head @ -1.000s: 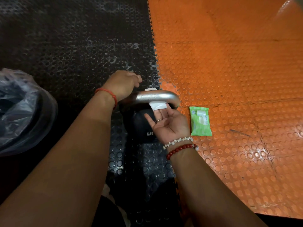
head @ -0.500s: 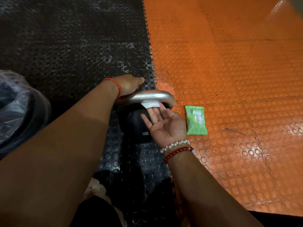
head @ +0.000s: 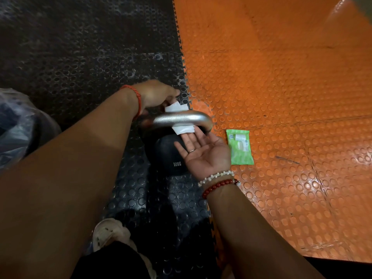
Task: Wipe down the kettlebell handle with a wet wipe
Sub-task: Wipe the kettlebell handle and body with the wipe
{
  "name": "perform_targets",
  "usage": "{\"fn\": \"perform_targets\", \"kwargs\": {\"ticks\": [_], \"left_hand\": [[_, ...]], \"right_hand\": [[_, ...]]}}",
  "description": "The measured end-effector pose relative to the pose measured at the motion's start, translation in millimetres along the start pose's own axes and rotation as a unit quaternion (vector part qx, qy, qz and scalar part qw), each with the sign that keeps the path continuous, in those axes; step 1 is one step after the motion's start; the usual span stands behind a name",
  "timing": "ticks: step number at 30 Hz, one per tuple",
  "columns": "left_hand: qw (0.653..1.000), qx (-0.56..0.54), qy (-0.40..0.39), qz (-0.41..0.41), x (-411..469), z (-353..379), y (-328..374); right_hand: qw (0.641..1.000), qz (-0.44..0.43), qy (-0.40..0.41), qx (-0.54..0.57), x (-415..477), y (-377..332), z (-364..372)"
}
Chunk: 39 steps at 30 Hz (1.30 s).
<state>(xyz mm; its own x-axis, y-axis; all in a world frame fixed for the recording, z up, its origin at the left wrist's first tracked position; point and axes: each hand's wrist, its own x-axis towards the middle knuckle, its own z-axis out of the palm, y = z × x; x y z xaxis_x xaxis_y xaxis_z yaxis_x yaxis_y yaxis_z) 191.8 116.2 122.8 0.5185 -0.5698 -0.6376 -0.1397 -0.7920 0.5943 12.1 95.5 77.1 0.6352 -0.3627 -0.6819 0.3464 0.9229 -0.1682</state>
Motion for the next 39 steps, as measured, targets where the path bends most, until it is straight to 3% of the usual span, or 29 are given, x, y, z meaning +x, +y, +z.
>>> {"fn": "perform_targets", "kwargs": {"ticks": [3,6,9,11,13,15,18,21,23,26,31,35,39], "left_hand": [[0.998,0.013,0.01,0.059,1.8,0.9,-4.7],[0.991,-0.007,-0.013,0.131,-3.7,-1.0,-3.1],[0.979,0.068,0.022,0.193,-8.7,0.0,-1.6],[0.973,0.059,0.021,0.224,-12.3,6.4,-5.6],[0.968,0.051,0.043,0.243,-14.8,14.3,-12.1],[0.953,0.11,0.095,0.267,-18.6,19.3,-15.4],[0.931,0.163,0.134,0.296,-22.8,24.9,-18.9],[0.894,0.185,0.179,0.366,-28.0,33.2,-26.9],[0.876,0.195,0.2,0.393,-27.9,35.6,-32.9],[0.883,0.162,0.238,0.371,-23.2,33.1,-39.4],[0.825,0.219,0.261,0.451,-31.3,43.6,-48.8],[0.848,0.163,0.295,0.408,-27.0,38.8,-51.3],[0.806,0.223,0.276,0.473,-32.8,47.6,-51.9]], "right_hand": [[0.999,-0.022,0.029,-0.004,-0.3,-8.6,-5.2],[0.991,-0.058,0.087,-0.08,1.5,-18.2,-15.8],[0.953,-0.099,0.205,-0.202,4.3,-21.5,-26.2],[0.917,-0.12,0.244,-0.294,8.7,-18.0,-32.3],[0.888,-0.128,0.222,-0.381,15.2,-10.2,-36.1],[0.857,-0.145,0.193,-0.455,23.1,-2.1,-40.6],[0.789,-0.168,0.154,-0.571,30.0,3.3,-43.4],[0.74,-0.188,0.14,-0.631,36.1,4.5,-49.2],[0.714,-0.197,0.147,-0.655,38.0,4.9,-50.5],[0.694,-0.218,0.159,-0.667,40.7,4.4,-52.4],[0.683,-0.257,0.217,-0.648,46.8,2.5,-50.8],[0.68,-0.27,0.258,-0.631,53.1,-5.4,-44.4],[0.658,-0.278,0.275,-0.644,54.3,-14.7,-39.7]]}}
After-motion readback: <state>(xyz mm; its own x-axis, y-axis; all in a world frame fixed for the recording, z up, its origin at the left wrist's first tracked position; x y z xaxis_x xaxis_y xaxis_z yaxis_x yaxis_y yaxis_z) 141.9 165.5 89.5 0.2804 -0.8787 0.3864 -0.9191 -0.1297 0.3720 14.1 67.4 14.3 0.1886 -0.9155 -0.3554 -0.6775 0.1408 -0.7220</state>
